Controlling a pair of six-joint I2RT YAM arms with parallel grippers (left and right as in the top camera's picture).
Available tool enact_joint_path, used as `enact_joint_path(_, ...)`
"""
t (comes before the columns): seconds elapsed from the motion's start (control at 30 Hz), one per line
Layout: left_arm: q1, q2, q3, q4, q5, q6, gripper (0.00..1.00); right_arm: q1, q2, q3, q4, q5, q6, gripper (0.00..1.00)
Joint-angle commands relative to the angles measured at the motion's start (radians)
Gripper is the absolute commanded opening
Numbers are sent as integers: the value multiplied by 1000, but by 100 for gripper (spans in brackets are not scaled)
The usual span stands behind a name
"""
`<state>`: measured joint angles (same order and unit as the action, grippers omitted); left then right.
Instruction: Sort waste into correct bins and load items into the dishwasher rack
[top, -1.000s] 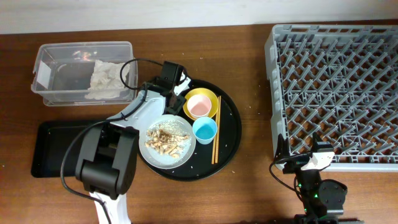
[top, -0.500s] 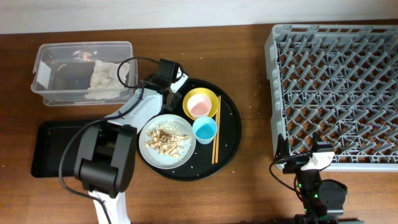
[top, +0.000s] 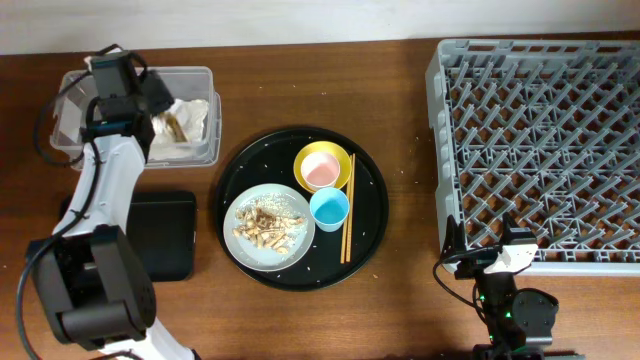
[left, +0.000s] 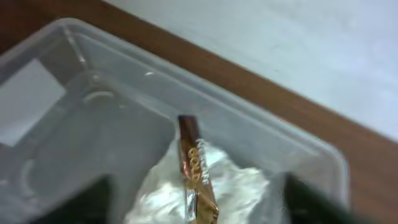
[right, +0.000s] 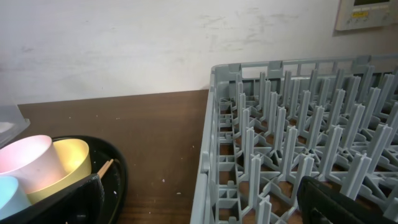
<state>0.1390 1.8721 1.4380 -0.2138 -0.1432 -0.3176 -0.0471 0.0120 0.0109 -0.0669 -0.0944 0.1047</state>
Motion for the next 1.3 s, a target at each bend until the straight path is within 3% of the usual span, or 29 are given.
enact_joint_path(0.0,0,-24,0,21,79,-98,99,-6,-6,-5,-5,2,3,98)
enact_joint_path(0.07,-1,-106,0,-8,272,-98,99,-6,-6,-5,-5,2,3,98)
enact_joint_path(0.13,0,-247,0,-119,614,-139,99,-6,-6,-5,-5,2,3,98)
enact_joint_path(0.2,-1,-363,0,-383,652,-137,99,-6,-6,-5,-5,2,3,98)
enact_joint_path(0.3,-1,-432,0,-650,649,-69,99,-6,-6,-5,-5,2,3,98)
enact_joint_path(0.4,-8,-439,-13,-769,644,-70,99,-6,-6,-5,-5,2,3,98)
enact_joint_path(0.7,-89,-438,-37,-756,591,-74,99,-6,-6,-5,-5,2,3,98)
enact_joint_path(0.77,-127,-430,-37,-762,496,-74,99,-6,-6,-5,-4,2,3,98)
enact_joint_path(0.83,-160,-428,-40,-768,490,-69,99,-6,-6,-5,-5,2,3,98)
enact_joint_path(0.9,-233,-428,-40,-764,467,5,99,-6,-6,-5,-5,2,3,98)
enact_joint_path(1.0,-242,-428,-41,-768,407,7,99,-6,-6,-5,-5,2,3,98)
enact_joint_path(1.07,-241,-428,-41,-741,240,24,99,-6,-6,-5,-5,2,3,98)
enact_joint_path(1.13,-241,-428,-41,-718,-47,20,99,-6,-6,-5,-5,2,3,98)
enact_joint_path(1.27,-241,-428,-41,-707,-56,20,99,-6,-6,-5,-5,2,3,98)
